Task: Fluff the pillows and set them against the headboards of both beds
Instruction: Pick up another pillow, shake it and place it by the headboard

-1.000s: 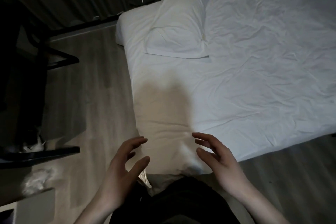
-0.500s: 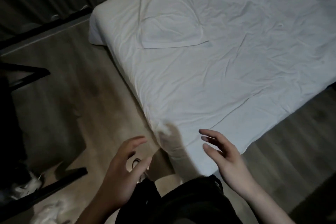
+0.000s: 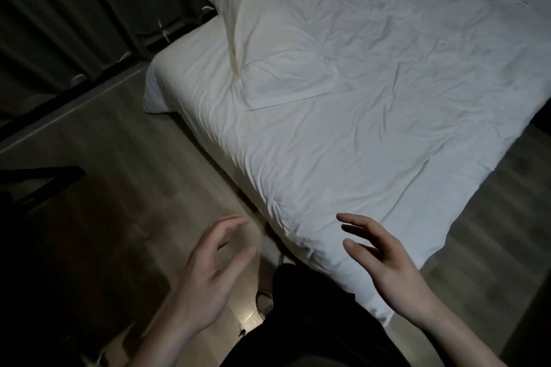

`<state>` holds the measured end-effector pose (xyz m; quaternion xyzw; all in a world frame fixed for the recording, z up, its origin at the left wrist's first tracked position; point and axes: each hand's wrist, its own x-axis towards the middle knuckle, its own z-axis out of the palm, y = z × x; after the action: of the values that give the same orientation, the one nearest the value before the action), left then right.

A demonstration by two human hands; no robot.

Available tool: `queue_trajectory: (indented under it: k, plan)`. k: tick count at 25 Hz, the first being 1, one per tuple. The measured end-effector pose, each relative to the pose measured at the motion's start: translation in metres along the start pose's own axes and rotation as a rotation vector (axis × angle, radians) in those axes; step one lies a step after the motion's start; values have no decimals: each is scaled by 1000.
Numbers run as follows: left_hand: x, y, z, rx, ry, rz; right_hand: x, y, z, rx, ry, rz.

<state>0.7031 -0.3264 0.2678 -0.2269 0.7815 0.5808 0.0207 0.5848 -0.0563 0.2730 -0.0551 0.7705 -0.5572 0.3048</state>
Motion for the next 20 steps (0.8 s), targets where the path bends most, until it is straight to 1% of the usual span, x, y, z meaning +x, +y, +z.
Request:
queue_trajectory:
  k: [3, 6, 8, 9, 11, 14, 15, 17, 20]
  plan:
    - [45, 7, -23, 52, -76, 58, 31, -5, 13, 37, 47, 21]
    - [95, 10, -54, 64, -51, 54, 90, -23, 37, 66, 13, 17]
    - [127, 16, -79, 81, -35, 12, 137, -44, 53, 82, -30, 31]
    - [142, 21, -91, 82, -23, 13, 158, -57, 60, 96, -50, 20]
    - [175, 30, -112, 120, 12, 70, 200, -87, 69, 106, -71, -37]
    - [224, 34, -142, 120, 49, 67, 250, -117, 73, 117, -66, -29]
    - [241, 37, -151, 116, 51, 95, 263, -125, 74, 123, -53, -35]
    - [279, 36, -171, 124, 31, 106, 284, -135, 79, 129, -12, 13]
    - [342, 33, -203, 112, -66, 107, 314, -146, 94, 138, 86, 67]
